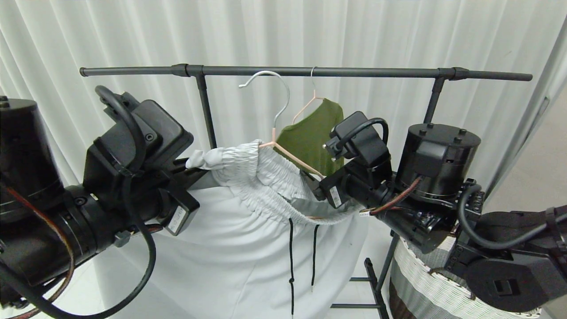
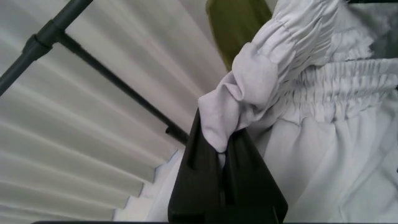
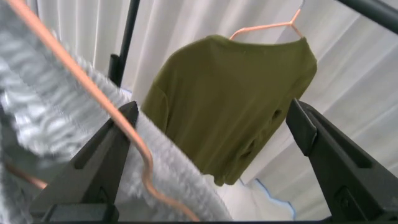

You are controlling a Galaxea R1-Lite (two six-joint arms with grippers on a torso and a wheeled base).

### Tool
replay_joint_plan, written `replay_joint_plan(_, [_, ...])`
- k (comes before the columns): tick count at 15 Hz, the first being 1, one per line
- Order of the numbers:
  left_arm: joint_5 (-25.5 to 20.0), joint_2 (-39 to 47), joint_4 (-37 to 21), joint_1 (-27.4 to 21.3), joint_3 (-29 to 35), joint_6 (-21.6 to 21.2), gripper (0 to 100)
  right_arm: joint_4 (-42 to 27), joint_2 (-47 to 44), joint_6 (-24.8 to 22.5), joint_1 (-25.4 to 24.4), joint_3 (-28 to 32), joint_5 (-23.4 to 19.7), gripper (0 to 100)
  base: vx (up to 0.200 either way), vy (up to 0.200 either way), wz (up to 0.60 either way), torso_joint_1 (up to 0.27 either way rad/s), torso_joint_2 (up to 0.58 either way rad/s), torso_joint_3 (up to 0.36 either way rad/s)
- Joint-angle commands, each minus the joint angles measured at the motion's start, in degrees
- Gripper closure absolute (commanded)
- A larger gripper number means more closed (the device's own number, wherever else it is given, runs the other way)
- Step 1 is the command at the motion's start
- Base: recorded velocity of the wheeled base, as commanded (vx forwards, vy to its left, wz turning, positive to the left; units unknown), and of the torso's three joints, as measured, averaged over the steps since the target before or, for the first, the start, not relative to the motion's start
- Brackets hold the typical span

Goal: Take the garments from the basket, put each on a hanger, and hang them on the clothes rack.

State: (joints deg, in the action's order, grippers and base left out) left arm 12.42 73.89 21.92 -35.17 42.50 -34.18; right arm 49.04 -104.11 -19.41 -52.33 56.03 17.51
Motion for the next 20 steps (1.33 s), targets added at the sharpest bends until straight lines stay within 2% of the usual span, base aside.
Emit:
replay_joint_plan(1, [-0.38, -0.5, 0.76, -0.07, -0.22, -0.01, 100, 0.0, -0.57, -0.02, -0.05, -0.04, -0.02, 0, 0.0, 0.0, 0.0, 0.0, 0.0, 0.0])
replay_joint_plan(10, [-3.72, -0.5, 3.31, -0.07, -0.22, 0.78, 100, 1.32, -0.66, 0.25, -0.14, -0.39, -1.51, 0, 0.0, 0.0, 0.0, 0.0, 0.0, 0.0])
replay_joint_plan(11, [-3.81, -0.5, 3.31, -0.07, -0.22, 0.78, 100, 1.41, -0.75, 0.34, -0.14, -0.39, -1.95, 100, 0.0, 0.0, 0.0, 0.0, 0.0, 0.0])
replay_joint_plan(20, [-4.86, -0.67, 3.31, 0.01, -0.84, 0.87, 100, 1.49, -0.48, 2.36, -1.28, -0.31, -3.71, 100, 0.0, 0.0, 0.0, 0.0, 0.0, 0.0])
